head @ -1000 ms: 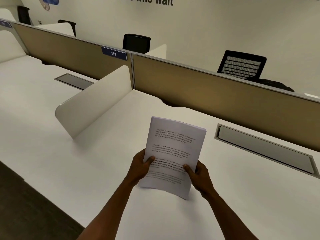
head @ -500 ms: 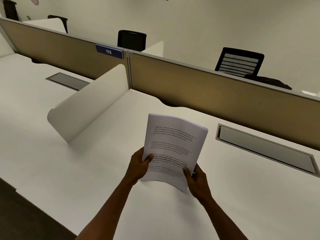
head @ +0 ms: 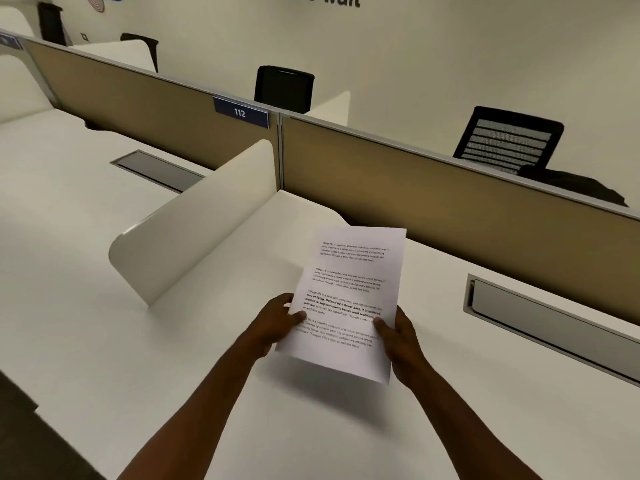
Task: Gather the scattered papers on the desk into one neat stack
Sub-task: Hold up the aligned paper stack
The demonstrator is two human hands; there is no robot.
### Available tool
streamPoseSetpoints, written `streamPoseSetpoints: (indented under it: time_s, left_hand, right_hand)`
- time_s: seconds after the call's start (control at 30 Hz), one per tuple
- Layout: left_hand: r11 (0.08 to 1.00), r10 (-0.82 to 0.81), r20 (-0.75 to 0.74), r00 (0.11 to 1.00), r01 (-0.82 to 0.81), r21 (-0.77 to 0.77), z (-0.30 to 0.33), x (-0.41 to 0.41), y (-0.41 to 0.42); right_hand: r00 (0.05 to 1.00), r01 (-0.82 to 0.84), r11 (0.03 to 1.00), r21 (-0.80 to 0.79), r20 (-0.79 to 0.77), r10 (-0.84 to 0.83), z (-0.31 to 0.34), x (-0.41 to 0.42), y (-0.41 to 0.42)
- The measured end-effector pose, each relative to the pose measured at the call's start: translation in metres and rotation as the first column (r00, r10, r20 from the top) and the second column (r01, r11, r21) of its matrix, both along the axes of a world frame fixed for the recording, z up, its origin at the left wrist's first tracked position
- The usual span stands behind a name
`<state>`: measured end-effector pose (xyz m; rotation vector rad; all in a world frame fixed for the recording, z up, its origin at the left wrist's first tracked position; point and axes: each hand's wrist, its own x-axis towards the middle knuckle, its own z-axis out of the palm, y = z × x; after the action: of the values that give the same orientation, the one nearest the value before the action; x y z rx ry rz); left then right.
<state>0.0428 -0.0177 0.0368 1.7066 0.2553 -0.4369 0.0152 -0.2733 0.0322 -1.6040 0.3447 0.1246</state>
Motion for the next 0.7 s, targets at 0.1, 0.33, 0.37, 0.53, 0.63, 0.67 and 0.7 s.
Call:
streamPoseSetpoints:
  time_s: [0.1,0.33,0.37,0.53,0.63,0.67,0.7]
  left_hand:
    - [0.982,0.031,0.064,0.997,-0.043,0.185,-0.004,0.037,0.018]
    - [0.866,0.037,0.100,0.994,-0.082,0.494,-0.012,0.138,0.059]
    - [0.849,0.032,0.103,0.994,-0.082,0.522,-0.013,0.152,0.066]
    - [0.759,-0.037,0.129,0.991,-0.056,0.649,-0.029,0.222,0.096]
    - [0.716,-0.042,0.172,0.984,-0.091,0.693,-0.042,0.257,0.114]
    - [0.703,-0.040,0.182,0.982,-0.102,0.704,-0.047,0.267,0.119]
    - [0.694,-0.036,0.189,0.981,-0.111,0.712,-0.051,0.275,0.123]
  right_hand:
    - [0.997,-0.013,0.998,0.063,-0.076,0.018,-0.001,0.035,0.025]
    - [0.980,-0.056,0.994,0.098,-0.184,0.073,-0.007,0.141,0.087]
    - [0.975,-0.067,0.992,0.107,-0.203,0.088,-0.008,0.157,0.095]
    - [0.957,-0.097,0.988,0.120,-0.260,0.126,-0.033,0.227,0.128]
    - [0.959,-0.060,0.997,0.040,-0.274,0.069,-0.053,0.262,0.138]
    - [0.958,-0.059,0.998,0.025,-0.279,0.064,-0.059,0.273,0.141]
    - [0.960,-0.060,0.998,0.007,-0.274,0.060,-0.060,0.282,0.144]
